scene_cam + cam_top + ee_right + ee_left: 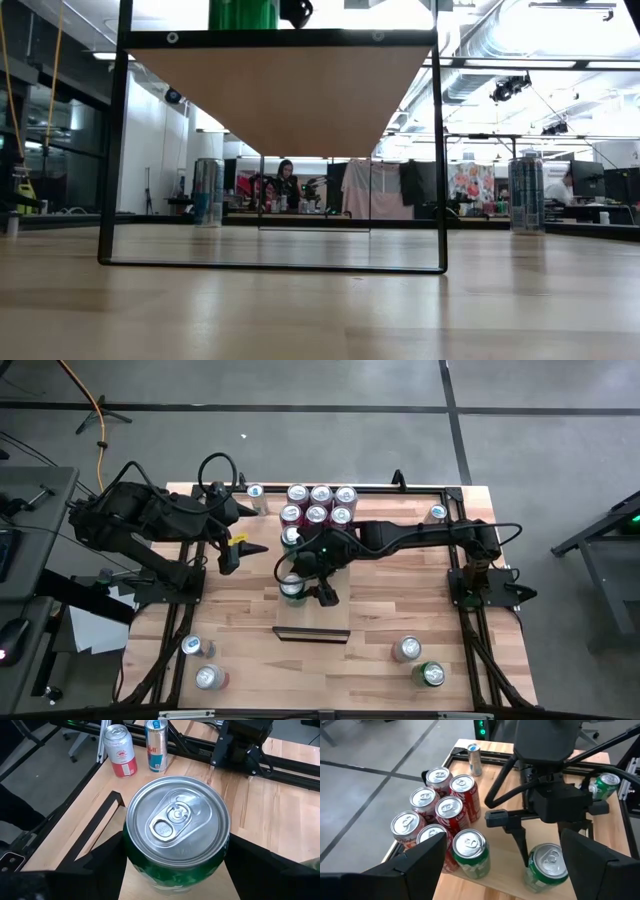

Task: Place canned beverage on shelf
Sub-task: Put the top left green soda can on the shelf

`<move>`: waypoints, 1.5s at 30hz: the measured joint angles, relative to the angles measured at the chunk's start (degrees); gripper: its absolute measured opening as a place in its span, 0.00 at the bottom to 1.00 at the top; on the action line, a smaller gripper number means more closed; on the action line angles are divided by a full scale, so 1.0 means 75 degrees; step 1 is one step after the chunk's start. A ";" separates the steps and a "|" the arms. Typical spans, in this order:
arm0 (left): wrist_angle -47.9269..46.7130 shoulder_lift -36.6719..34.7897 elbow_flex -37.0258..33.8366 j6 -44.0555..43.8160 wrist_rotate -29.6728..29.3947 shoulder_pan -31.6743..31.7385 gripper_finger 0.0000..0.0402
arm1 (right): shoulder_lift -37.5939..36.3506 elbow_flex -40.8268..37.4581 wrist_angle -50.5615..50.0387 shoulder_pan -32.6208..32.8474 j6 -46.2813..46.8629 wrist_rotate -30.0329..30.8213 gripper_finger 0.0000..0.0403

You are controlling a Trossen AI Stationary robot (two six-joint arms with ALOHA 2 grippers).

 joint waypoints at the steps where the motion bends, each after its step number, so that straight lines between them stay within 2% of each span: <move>1: 0.0000 -0.0016 0.0000 0.0006 -0.0029 0.0000 0.79 | 0.0000 -0.0001 0.0011 0.0017 0.0007 0.0003 0.68; 10: 0.0174 -0.0149 -0.0003 0.0275 -0.0036 -0.0003 0.79 | -0.0064 0.0001 -0.0099 0.0100 0.0124 -0.0063 0.68; 16: 0.1651 -0.0507 -0.0383 0.1091 0.0374 -0.0003 0.79 | -0.0479 -0.0001 -0.0883 0.0082 0.0194 -0.0088 0.68; 23: 0.3722 -0.1410 -0.2190 0.1462 0.0447 0.0000 0.79 | -0.1136 0.0001 -0.2339 0.0079 0.0445 0.0142 0.68; 30: 0.6356 -0.2423 -0.4730 0.1027 0.0459 0.0000 0.79 | -0.1439 0.0001 -0.3645 0.0137 0.0791 0.0269 0.68; 33: 0.7226 -0.2721 -0.5526 0.0733 0.0461 0.0000 0.79 | -0.1527 0.0001 -0.4049 0.0200 0.0797 0.0430 0.68; 36: 0.7715 -0.2939 -0.5963 0.0500 0.0459 0.0000 0.79 | -0.1665 0.0001 -0.4283 0.0207 0.0894 0.0557 0.68; 45: 0.8058 -0.3230 -0.6000 0.0640 0.0254 0.0006 0.79 | -0.2570 0.0001 -0.4820 0.0192 0.1486 0.1453 0.68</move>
